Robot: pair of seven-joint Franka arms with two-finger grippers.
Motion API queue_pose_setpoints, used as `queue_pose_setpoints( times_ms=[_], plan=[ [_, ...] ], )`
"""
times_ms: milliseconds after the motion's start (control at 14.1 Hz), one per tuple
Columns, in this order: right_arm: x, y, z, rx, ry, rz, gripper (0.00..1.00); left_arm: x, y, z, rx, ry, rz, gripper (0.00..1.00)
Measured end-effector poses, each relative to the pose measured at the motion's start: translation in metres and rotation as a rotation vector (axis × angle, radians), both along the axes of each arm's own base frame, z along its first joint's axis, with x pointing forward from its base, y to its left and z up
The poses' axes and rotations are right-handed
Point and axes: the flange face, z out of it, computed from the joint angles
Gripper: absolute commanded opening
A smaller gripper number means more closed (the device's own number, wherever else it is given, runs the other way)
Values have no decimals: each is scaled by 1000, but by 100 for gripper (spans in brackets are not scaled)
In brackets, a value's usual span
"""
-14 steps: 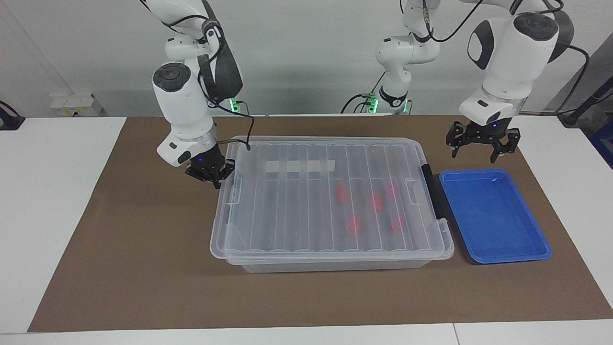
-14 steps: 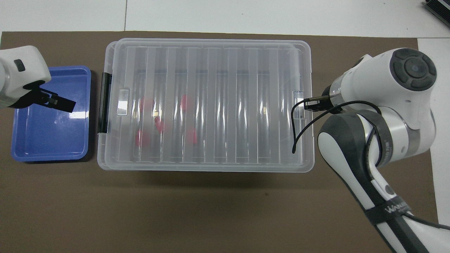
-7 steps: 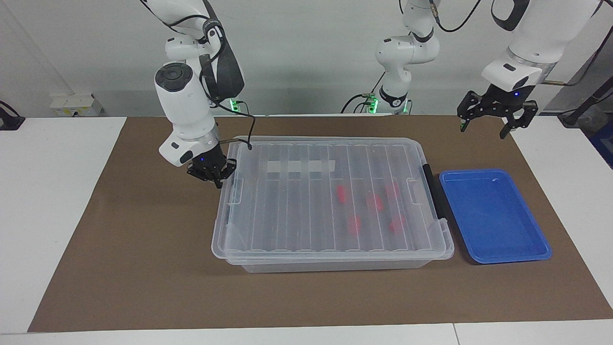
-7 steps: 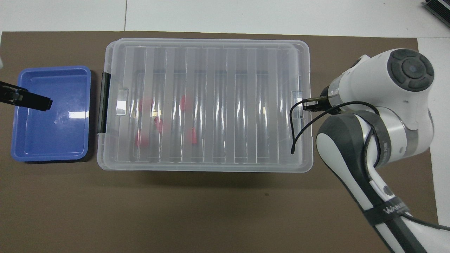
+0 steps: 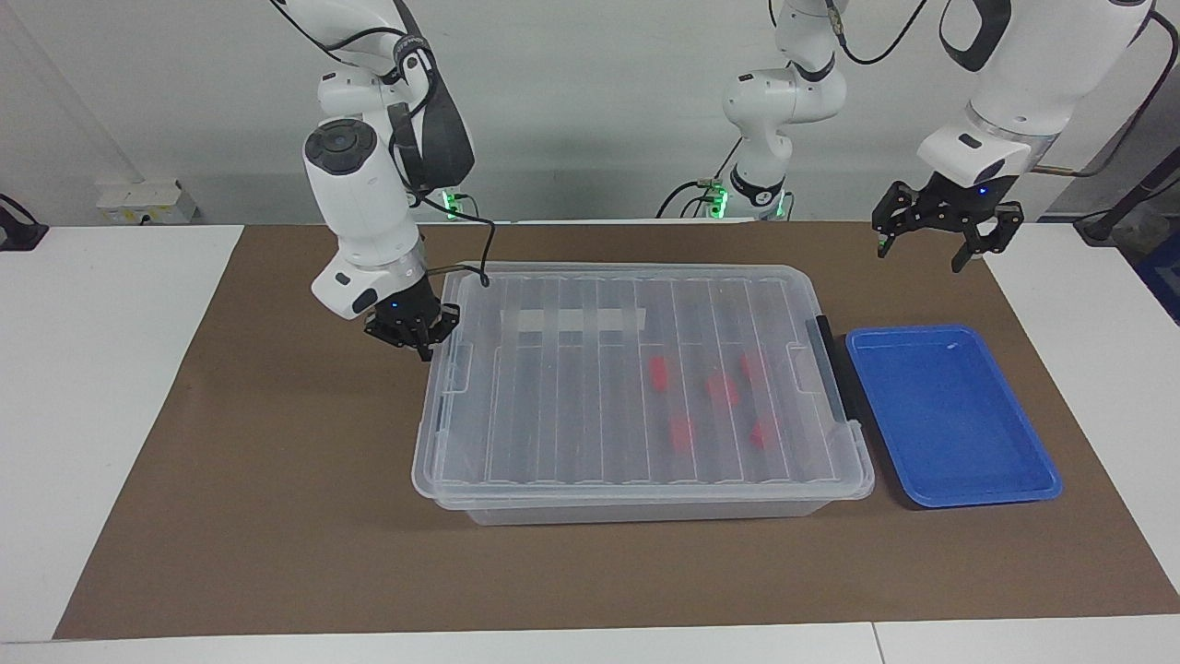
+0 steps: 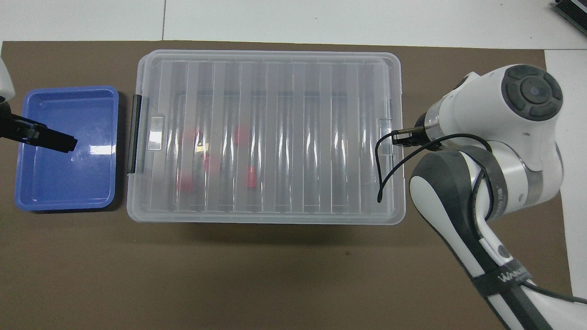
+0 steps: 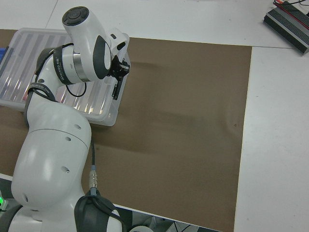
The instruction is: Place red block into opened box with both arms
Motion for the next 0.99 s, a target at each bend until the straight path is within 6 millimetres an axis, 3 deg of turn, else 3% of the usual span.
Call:
queue_pose_setpoints(
  times_ms=[142,212,283,638,992],
  plan=[
    [-4,-5,9,-2,3,-9,0,0,2,0,0,1,4,100],
    [-7,-12,15,-5,12,-24,15,0,5,0,0,1,8,100],
    [-10,-23,23,-9,21,-44,99,0,7,-1,0,1,12,100],
    [-17,-100,60,-10,-2,-178,100,1,10,-1,0,2,17,100],
    [-27,-118,110,-15,5,-208,100,1,10,-1,0,2,17,100]
  ],
)
